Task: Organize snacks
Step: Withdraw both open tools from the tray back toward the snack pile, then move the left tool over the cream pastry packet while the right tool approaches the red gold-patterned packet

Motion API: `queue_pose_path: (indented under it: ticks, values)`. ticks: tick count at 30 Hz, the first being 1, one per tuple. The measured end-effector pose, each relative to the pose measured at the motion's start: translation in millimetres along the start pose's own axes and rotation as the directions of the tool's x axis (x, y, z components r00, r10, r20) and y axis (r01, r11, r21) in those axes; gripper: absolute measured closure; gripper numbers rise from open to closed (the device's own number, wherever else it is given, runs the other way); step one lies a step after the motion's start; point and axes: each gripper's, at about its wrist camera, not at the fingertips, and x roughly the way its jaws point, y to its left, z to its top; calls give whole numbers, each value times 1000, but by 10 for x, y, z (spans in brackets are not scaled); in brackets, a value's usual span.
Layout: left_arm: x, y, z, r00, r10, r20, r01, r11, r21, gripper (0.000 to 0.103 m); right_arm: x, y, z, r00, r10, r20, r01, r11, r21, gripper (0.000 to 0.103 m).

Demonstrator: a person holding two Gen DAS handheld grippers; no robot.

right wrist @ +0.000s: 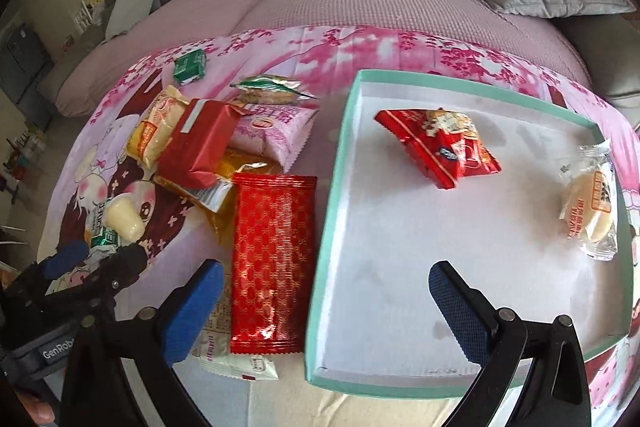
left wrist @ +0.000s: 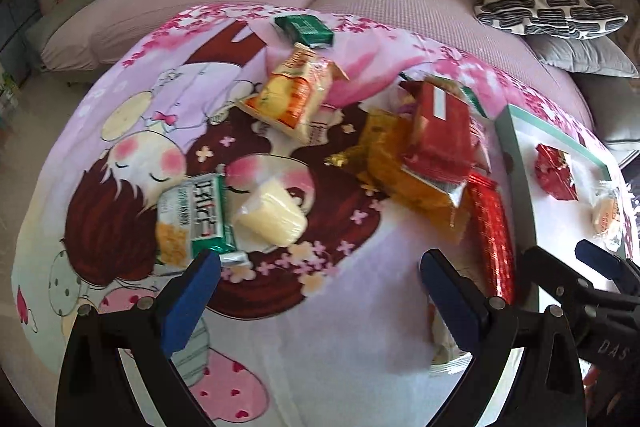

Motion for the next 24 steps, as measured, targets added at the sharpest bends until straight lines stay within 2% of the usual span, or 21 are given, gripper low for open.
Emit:
queue_pose_path:
  ticks: [3, 9, 13, 20, 24]
  values:
    - [47, -111, -28, 999, -31, -22, 31, 999, 19, 3, -8, -168, -10, 999, -44, -6, 44, 998, 39, 0]
    - [163, -356, -112, 991, -99, -86, 105, 992, 64, 3, -67, -413, 1, 999, -34, 3, 34, 992, 120, 0]
    - [140, -494, -163, 987, -135, -92, 144, 985, 98, 3, -82, -475, -8, 1000, -23, 4, 23, 990, 140, 0]
    - [185, -783, -296, 980, -144, -136, 168, 966, 195, 3, -98, -568, -12, 1000, -17, 6, 16, 985, 170, 0]
    - [235, -923, -354, 984, -105, -144, 139, 957, 256, 3, -96, -614, -15, 1000, -14, 5, 13, 983, 185, 0]
